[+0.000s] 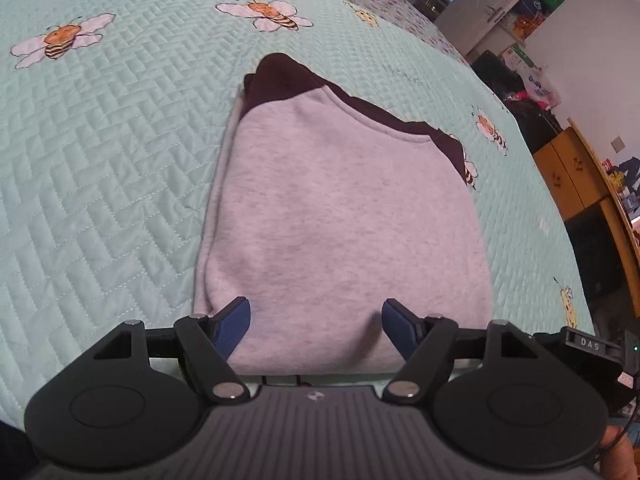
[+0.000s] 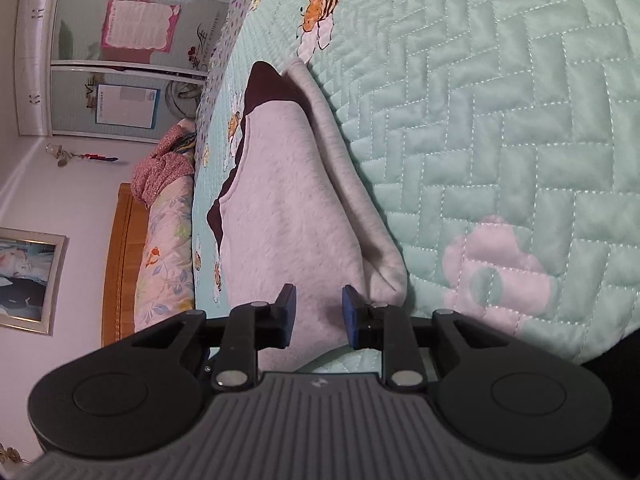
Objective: Fold clothes
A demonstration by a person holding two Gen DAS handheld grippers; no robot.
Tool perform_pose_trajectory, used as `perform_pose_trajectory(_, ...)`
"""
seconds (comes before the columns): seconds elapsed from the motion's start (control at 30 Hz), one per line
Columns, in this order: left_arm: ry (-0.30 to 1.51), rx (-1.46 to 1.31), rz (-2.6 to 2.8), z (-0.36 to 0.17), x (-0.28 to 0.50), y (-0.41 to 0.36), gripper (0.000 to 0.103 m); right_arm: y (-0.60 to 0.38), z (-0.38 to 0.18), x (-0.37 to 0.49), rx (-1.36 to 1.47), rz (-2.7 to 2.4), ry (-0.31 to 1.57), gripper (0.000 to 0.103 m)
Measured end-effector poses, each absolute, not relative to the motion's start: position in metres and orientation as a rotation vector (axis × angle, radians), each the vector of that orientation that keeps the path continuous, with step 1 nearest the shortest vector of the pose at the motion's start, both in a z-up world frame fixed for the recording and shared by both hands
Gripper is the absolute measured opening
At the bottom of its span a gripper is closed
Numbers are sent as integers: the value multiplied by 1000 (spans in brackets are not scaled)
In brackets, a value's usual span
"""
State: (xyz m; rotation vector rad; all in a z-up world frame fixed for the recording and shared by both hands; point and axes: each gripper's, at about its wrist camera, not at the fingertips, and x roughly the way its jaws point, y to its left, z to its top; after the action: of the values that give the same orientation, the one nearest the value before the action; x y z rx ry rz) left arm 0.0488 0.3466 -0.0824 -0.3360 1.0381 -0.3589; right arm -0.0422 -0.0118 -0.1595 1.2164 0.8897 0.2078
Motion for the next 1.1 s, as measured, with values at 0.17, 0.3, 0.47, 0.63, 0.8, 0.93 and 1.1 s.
perform_pose_trajectory(0.17,1024,-292,-334,-70,37,344,76,-12,-154,-45,1202,216,891,34)
perform_pose_trajectory(0.3,999,-251,-326,-59,32,341,76,-9,-147,-45,1176,225,892,47)
perform_pose_trajectory(0.47,924,-173,-285,-35,27,339,76,2,-130,-39,1065,245,908,61)
perform_pose_trajectory(0.63,872,-91,-241,-15,24,333,76,16,-117,-35,944,231,929,67)
perform_pose_trajectory(0.8,840,-74,-242,-5,21,328,76,35,-100,-34,801,202,935,69)
perform_pose_trajectory(0.93,845,-54,-228,-2,19,323,76,47,-86,-33,715,179,940,69)
perform_pose_trajectory(1.1,837,-40,-186,7,15,320,76,68,-51,-30,500,123,916,70)
